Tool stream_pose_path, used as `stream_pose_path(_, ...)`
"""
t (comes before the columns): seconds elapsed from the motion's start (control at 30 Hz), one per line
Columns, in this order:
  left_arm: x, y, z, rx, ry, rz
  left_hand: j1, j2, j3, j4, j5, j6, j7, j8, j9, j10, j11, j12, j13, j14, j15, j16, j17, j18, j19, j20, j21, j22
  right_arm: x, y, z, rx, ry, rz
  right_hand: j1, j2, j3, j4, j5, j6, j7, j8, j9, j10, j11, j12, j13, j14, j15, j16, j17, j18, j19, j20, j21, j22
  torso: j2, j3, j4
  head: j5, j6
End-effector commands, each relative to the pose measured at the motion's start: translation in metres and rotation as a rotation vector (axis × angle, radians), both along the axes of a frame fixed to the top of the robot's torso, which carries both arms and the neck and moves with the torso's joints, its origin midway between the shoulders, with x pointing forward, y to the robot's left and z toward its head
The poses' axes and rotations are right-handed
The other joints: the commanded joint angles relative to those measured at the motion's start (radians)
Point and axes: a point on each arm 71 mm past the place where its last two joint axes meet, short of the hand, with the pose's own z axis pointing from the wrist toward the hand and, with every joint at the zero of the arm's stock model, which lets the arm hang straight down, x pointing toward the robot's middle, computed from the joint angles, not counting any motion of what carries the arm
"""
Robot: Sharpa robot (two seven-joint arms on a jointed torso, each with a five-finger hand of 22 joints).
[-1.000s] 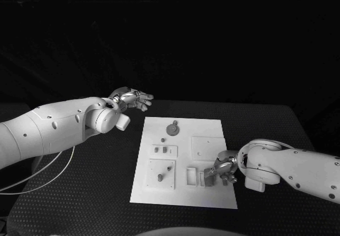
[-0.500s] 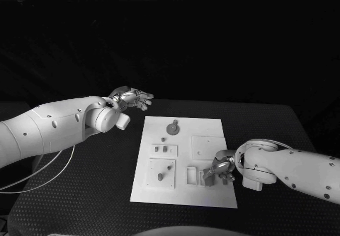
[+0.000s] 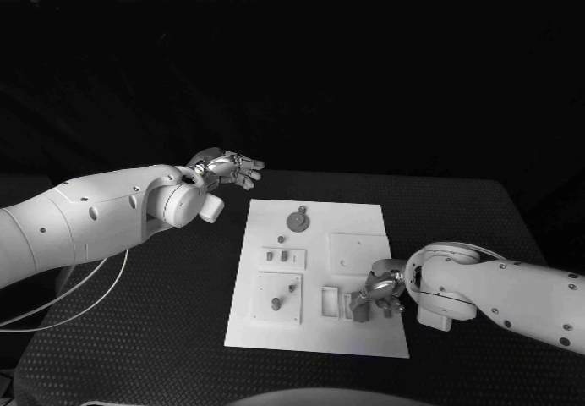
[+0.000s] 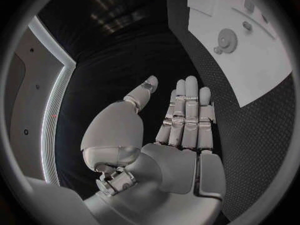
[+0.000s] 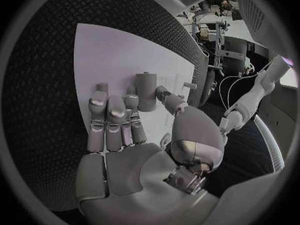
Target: Assemble the parts on the task board
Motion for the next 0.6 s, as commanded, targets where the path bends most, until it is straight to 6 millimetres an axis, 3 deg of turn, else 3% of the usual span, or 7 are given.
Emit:
stream_pose_path(0.03, 0.0, -0.002, 0.001, -0.01, -0.003, -0.011, -0.011, -0.003, 0.0, 0.007, 0.002, -0.003, -0.002, 0.006, 0.0, -0.009, -0.001, 0.005, 0.001, 0.006, 0.004, -0.007, 0.002, 0.006, 0.006, -0.007, -0.004, 0.001, -0.012, -0.006, -0.013, -0.024, 0.065, -0.013, 0.008, 0.03, 0.017, -0.008, 0.007, 0.011, -0.002, -0.022, -0.004, 0.005, -0.003, 0.002, -0.003, 0.006, -0.003, 0.006, -0.003, 0.064, 0.002, 0.006, 0.006, 0.006, -0.001, 0.0002, -0.0004, 0.0, 0.001)
stream_pose_path(0.6, 0.001, -0.004, 0.001, -0.01, 0.0, -0.016, -0.013, -0.003, 0.0, 0.009, 0.002, -0.004, -0.002, 0.006, -0.001, -0.011, -0.001, 0.005, 0.0, 0.006, 0.005, -0.008, 0.003, 0.006, 0.006, -0.007, -0.004, 0.002, -0.002, -0.006, 0.024, 0.055, 0.105, -0.057, -0.021, 0.029, 0.029, -0.016, 0.006, 0.024, -0.004, -0.028, -0.008, 0.008, -0.005, 0.001, -0.01, 0.006, -0.004, 0.008, -0.01, 0.064, 0.003, 0.009, 0.01, 0.003, 0.0, 0.0, -0.0023, -0.005, 0.004)
